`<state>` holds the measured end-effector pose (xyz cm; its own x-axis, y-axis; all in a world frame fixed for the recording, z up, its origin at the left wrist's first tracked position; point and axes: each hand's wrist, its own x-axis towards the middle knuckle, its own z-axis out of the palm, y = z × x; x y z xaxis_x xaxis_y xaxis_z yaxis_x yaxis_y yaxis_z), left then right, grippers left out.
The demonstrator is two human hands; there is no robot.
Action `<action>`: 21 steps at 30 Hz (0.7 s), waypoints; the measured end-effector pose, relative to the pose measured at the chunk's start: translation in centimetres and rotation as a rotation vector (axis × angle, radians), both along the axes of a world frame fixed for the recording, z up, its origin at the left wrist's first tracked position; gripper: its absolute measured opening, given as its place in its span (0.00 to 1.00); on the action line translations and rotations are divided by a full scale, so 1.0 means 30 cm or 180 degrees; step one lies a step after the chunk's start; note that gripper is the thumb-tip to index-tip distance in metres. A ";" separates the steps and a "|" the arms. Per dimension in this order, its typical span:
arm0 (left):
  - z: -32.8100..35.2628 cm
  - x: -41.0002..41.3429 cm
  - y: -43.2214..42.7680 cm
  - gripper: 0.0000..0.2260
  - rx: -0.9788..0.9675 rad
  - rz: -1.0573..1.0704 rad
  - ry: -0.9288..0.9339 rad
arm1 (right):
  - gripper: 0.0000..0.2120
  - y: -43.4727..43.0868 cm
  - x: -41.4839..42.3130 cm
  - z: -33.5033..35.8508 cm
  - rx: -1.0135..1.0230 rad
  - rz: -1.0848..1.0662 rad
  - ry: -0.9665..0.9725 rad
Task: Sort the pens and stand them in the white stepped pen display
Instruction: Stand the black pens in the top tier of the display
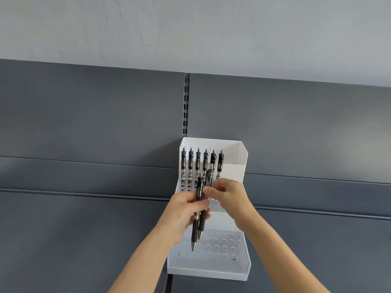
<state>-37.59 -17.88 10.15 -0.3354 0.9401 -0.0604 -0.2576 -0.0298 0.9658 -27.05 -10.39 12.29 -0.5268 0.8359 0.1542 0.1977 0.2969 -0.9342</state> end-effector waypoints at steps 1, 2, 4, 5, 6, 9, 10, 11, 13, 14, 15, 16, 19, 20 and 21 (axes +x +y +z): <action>0.001 -0.001 -0.001 0.04 -0.0022 0.0012 0.0026 | 0.11 0.006 0.009 0.001 -0.0115 0.0015 0.0023; 0.003 -0.006 -0.003 0.04 -0.0064 0.0070 0.0115 | 0.11 0.015 0.021 0.002 -0.0192 0.0007 0.0039; 0.004 -0.020 -0.007 0.05 -0.0173 0.0238 0.0370 | 0.11 0.039 0.051 0.011 -0.0263 -0.0082 0.0115; 0.004 -0.026 -0.009 0.05 -0.0207 0.0285 0.0490 | 0.11 0.052 0.064 0.017 -0.0292 -0.0135 0.0184; 0.001 -0.029 -0.008 0.06 -0.0208 0.0293 0.0603 | 0.10 0.064 0.075 0.022 -0.0309 -0.0193 0.0258; -0.008 -0.022 0.004 0.06 -0.0130 0.0287 0.0774 | 0.11 0.093 0.090 0.035 -0.0331 -0.0405 0.0492; -0.010 -0.021 0.010 0.07 -0.0135 0.0288 0.0780 | 0.11 0.102 0.091 0.039 -0.0327 -0.0485 0.0566; -0.012 -0.022 0.015 0.07 -0.0160 0.0285 0.0786 | 0.12 0.111 0.094 0.046 -0.0307 -0.0570 0.0639; -0.014 -0.027 0.024 0.04 -0.0235 0.0301 0.0841 | 0.11 0.134 0.100 0.066 -0.0182 -0.0721 0.0749; -0.014 -0.029 0.026 0.05 -0.0272 0.0329 0.0912 | 0.11 0.148 0.102 0.081 -0.0051 -0.0779 0.0760; -0.017 -0.033 0.029 0.08 -0.0303 0.0372 0.1012 | 0.10 0.161 0.103 0.094 0.0108 -0.0825 0.0741; -0.019 -0.035 0.030 0.10 -0.0308 0.0411 0.1103 | 0.09 0.174 0.103 0.106 0.0267 -0.0864 0.0701; -0.026 -0.039 0.032 0.07 -0.0198 0.0459 0.1253 | 0.08 0.211 0.086 0.120 0.0580 -0.0927 0.0443; -0.027 -0.042 0.033 0.06 -0.0166 0.0485 0.1268 | 0.08 0.222 0.075 0.116 0.0653 -0.0924 0.0292; -0.030 -0.046 0.035 0.05 -0.0146 0.0529 0.1285 | 0.08 0.233 0.062 0.109 0.0716 -0.0908 0.0124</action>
<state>-38.96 -16.83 9.26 -0.4873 0.8708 0.0660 0.1454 0.0064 0.9894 -25.18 -3.39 15.55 -0.2675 0.8913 0.3662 0.2676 0.4338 -0.8603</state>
